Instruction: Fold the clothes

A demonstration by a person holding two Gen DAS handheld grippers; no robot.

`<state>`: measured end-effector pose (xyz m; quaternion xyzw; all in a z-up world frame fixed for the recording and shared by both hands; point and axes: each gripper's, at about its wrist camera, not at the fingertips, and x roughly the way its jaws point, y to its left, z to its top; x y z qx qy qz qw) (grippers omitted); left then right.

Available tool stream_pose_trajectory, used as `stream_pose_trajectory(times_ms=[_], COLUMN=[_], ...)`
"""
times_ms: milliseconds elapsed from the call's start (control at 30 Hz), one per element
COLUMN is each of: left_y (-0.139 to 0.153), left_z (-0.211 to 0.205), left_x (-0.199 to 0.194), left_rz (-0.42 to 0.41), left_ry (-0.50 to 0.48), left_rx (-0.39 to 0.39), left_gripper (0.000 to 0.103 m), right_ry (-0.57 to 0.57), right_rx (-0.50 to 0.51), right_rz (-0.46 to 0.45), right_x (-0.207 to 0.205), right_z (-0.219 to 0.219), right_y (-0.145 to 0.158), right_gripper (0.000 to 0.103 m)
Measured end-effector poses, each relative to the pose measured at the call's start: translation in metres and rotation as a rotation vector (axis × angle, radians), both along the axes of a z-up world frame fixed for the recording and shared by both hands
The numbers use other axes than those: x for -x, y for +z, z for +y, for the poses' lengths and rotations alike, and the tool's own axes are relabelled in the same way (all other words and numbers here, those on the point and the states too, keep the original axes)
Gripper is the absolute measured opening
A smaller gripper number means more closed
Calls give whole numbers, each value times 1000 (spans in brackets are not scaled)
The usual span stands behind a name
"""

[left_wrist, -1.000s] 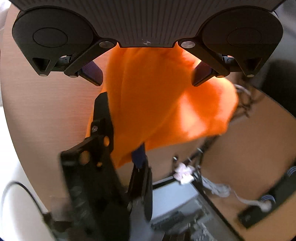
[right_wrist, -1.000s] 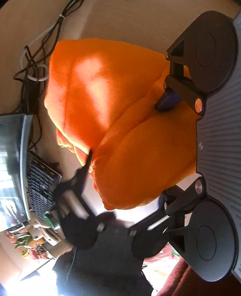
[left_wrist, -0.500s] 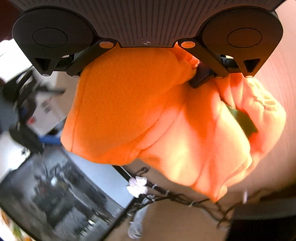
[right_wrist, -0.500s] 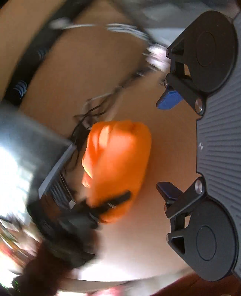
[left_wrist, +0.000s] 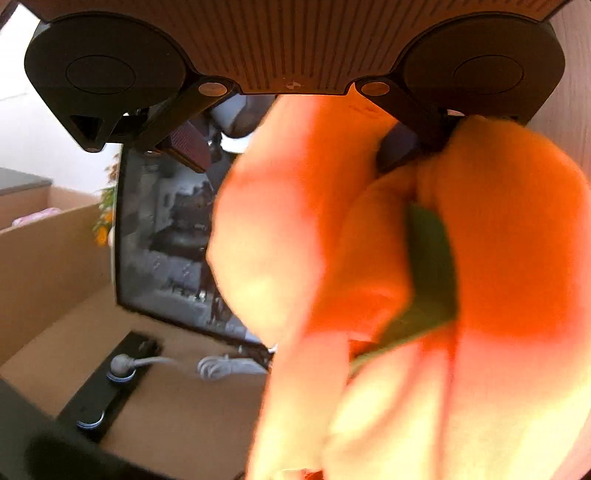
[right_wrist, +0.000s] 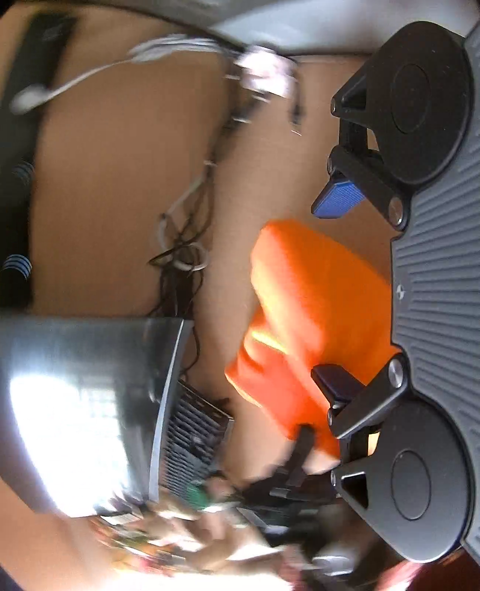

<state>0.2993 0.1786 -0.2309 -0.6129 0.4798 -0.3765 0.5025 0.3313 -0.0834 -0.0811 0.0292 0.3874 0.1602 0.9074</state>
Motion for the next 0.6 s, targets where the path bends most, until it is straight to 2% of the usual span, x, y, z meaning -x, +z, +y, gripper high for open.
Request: stream_pose_trajectory(times_ms=[67, 167, 267, 467, 533, 567, 600], left_y=[6, 14, 16, 14, 17, 23, 37], left_z=[-1, -8, -16, -28, -30, -30, -29], left_x=[3, 5, 0, -5, -4, -5, -5], left_rz=[-22, -63, -66, -53, -57, -72, -122], left_ry=[-9, -36, -50, -71, -91, -103, -122], left_rx=[-41, -105, -122, -114, -133, -159, -204], left_gripper=[99, 99, 99, 99, 101, 101, 101], right_ry=[-121, -302, -441, -575, -573, -571, -570], right_rx=[-100, -185, -290, -440, -448, -453, -457], right_rz=[87, 113, 153, 186, 174, 168, 162], right_x=[-11, 6, 26, 66, 65, 65, 65], right_z=[-6, -13, -23, -21, -19, -18, -17], right_y=[-15, -37, -60, -95, -98, -100, -101], right_gripper=[92, 92, 92, 92, 89, 82, 67])
